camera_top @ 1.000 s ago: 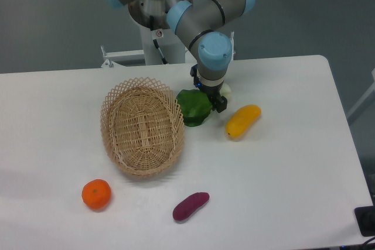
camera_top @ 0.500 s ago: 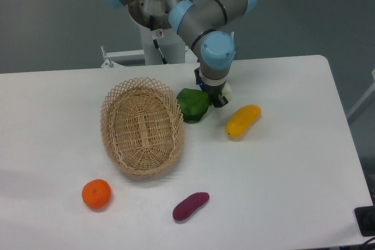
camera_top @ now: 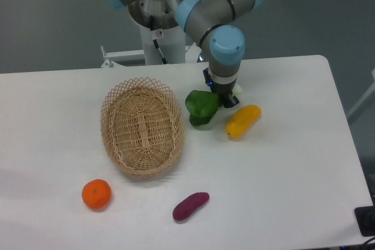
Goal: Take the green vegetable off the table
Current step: 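Lift the bok choy and carry it away from the basket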
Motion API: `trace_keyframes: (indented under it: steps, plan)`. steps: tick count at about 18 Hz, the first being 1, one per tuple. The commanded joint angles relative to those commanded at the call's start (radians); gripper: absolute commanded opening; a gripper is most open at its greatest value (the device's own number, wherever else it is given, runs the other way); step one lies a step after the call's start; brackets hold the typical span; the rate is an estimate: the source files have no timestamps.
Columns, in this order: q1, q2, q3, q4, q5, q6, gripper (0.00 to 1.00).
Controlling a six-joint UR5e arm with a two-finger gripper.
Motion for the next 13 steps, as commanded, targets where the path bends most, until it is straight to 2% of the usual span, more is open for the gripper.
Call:
trace_keyframes:
  steps: [4, 9, 13]
  plan:
    - [0.006, -0.002, 0.111, -0.115, -0.012, -0.017, 0.42]
    - [0.048, -0.003, 0.187, -0.122, -0.075, -0.017, 0.42]
    - [0.058, -0.035, 0.259, -0.118, -0.077, -0.021, 0.42]
